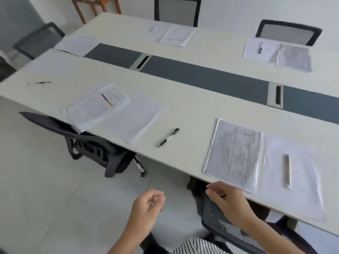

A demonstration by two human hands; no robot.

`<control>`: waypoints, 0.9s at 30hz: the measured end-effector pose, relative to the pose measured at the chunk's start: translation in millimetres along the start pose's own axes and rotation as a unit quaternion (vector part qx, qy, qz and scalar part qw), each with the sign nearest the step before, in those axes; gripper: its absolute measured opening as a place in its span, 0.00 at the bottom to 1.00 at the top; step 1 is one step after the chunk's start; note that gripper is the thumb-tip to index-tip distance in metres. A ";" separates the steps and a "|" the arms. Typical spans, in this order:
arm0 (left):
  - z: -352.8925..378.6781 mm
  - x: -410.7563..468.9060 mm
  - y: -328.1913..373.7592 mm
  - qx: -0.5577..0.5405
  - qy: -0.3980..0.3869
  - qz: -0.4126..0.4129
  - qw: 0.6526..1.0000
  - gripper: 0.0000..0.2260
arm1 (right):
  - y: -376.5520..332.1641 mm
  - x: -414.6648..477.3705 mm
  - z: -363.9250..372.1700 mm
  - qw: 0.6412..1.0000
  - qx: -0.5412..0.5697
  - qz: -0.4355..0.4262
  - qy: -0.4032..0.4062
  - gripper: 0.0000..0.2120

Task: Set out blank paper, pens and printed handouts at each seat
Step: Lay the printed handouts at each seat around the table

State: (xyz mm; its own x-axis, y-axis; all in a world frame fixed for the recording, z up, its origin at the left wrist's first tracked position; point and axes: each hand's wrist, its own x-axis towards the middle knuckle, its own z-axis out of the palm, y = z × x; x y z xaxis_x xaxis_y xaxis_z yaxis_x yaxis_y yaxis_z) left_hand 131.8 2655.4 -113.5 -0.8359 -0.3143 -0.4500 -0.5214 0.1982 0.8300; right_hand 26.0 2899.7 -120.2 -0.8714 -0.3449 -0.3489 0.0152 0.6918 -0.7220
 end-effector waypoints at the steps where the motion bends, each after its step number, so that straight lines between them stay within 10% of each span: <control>1: -22.3 -4.5 -8.9 -0.006 0.006 -0.003 1.000 0.04 | -15.7 2.7 15.6 1.000 -0.001 0.000 -0.003 0.05; 27: -373.9 139.3 -12.3 -0.053 0.128 -0.037 0.990 0.09 | -288.5 251.0 219.4 0.993 0.113 -0.013 -0.032 0.03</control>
State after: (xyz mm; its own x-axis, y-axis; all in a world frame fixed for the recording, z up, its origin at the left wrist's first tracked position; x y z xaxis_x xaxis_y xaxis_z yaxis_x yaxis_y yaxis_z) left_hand 85.9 2262.1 -63.1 -0.7179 -0.5517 -0.4244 -0.5478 0.0716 0.8335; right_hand -89.6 2474.4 -130.6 -0.8399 -0.4052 -0.3610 0.1097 0.5248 -0.8441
